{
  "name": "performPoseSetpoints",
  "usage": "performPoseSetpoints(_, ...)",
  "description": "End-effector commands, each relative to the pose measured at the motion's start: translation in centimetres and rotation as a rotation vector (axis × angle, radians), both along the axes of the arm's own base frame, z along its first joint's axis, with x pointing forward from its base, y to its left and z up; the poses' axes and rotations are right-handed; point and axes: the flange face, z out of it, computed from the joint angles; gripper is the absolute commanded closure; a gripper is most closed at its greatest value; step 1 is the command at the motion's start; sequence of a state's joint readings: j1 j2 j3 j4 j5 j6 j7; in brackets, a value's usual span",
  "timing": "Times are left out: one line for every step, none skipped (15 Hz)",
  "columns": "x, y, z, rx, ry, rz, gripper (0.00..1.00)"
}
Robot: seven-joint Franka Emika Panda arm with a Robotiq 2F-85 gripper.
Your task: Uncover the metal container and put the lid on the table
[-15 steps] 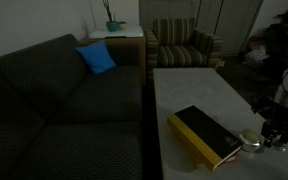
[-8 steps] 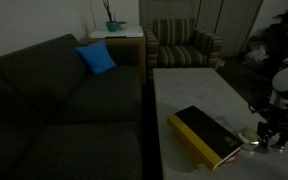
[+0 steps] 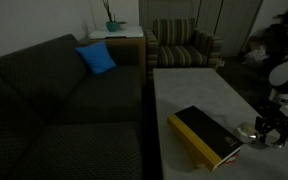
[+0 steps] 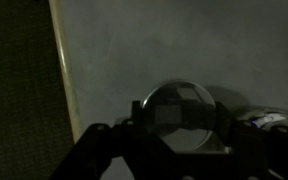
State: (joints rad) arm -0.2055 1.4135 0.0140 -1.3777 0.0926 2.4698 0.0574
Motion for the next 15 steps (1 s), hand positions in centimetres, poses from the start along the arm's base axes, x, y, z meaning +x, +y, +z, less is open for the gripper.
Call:
performPoseSetpoints(-0.8,-0.5,-0.8,-0.094,0.048,-0.061,0.55)
performPoseSetpoints(-0.9,-0.4,-0.7,-0.103,0.056,-0.046,0.55)
performPoseSetpoints(-1.0,0.0,-0.6,-0.083,0.048,0.015,0.55)
performPoseSetpoints(-0.9,0.5,-0.4,-0.066,0.020,0.078,0.55)
performPoseSetpoints(-0.7,0.8,-0.2,-0.050,-0.014,0.151,0.55)
performPoseSetpoints(-0.5,1.0,0.0,-0.040,-0.043,0.202,0.55)
performPoseSetpoints(-0.3,1.3,0.1,-0.032,-0.068,0.253,0.55)
performPoseSetpoints(-0.3,1.4,0.2,-0.025,-0.090,0.307,0.55)
performPoseSetpoints(-0.4,1.5,0.3,-0.020,-0.115,0.362,0.55)
performPoseSetpoints(-0.5,1.5,0.4,-0.013,-0.141,0.413,0.55)
performPoseSetpoints(-0.7,1.5,0.5,-0.009,-0.165,0.462,0.55)
performPoseSetpoints(-0.9,1.5,0.6,-0.002,-0.187,0.504,0.55)
performPoseSetpoints(-1.1,1.5,0.7,0.005,-0.211,0.544,0.55)
performPoseSetpoints(-1.2,1.5,0.6,0.010,-0.232,0.576,0.55)
performPoseSetpoints(-1.4,1.5,0.7,0.016,-0.252,0.608,0.55)
